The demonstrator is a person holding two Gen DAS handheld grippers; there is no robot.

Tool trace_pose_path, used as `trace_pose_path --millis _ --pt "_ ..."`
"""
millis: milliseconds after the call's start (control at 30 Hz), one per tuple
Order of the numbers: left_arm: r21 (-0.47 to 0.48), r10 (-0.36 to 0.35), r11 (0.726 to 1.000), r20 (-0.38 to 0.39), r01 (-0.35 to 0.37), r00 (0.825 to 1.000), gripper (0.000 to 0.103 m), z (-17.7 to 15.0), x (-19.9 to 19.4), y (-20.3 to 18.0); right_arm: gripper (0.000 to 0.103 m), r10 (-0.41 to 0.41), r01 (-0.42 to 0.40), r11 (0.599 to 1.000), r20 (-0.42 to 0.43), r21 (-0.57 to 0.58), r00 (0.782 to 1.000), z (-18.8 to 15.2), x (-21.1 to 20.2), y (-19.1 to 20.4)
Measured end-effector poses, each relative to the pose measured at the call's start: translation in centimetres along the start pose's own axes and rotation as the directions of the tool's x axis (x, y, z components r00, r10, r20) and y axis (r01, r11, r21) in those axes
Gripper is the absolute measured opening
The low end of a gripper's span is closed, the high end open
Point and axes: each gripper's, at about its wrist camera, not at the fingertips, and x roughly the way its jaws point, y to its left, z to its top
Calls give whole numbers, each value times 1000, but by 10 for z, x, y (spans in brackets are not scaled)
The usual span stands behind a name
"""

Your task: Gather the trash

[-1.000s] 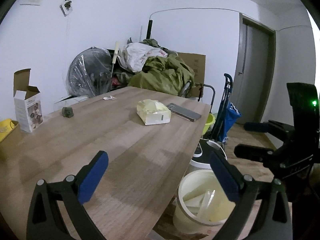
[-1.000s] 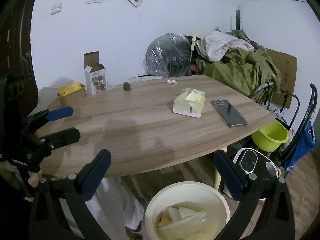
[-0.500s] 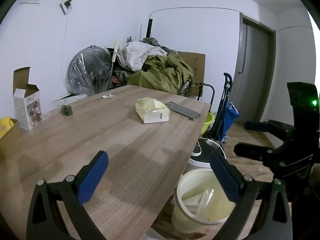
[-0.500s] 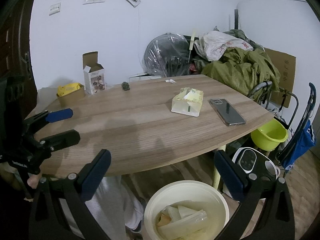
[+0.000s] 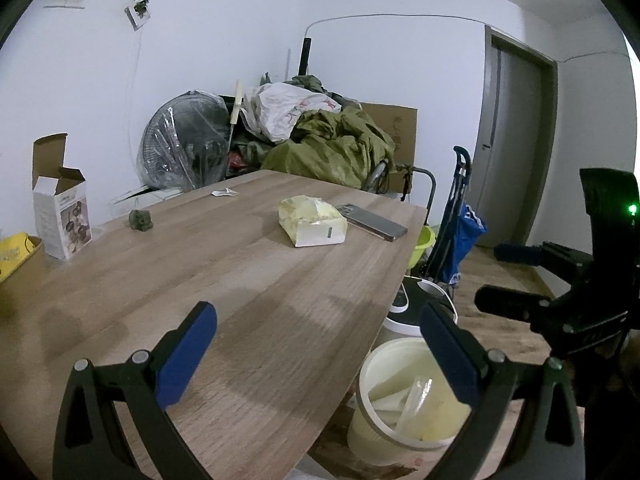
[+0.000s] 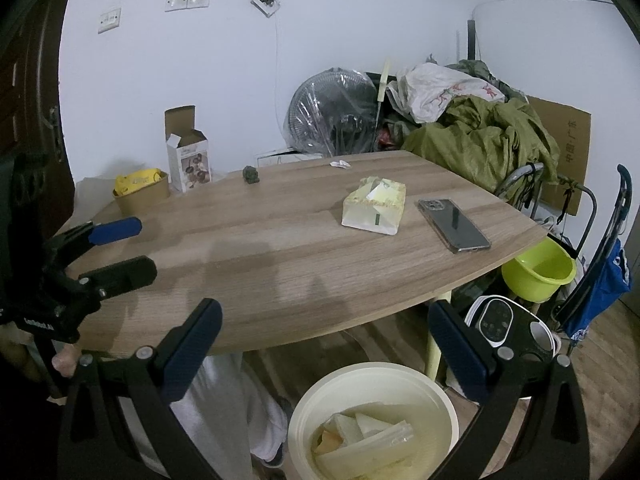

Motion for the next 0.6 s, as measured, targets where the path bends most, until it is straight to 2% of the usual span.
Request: trace_pose_path --millis 600 --pt "-9 4 1000 6 -4 1000 101 2 -2 -1 102 1 -1 1000 -2 0 1000 1 1 -2"
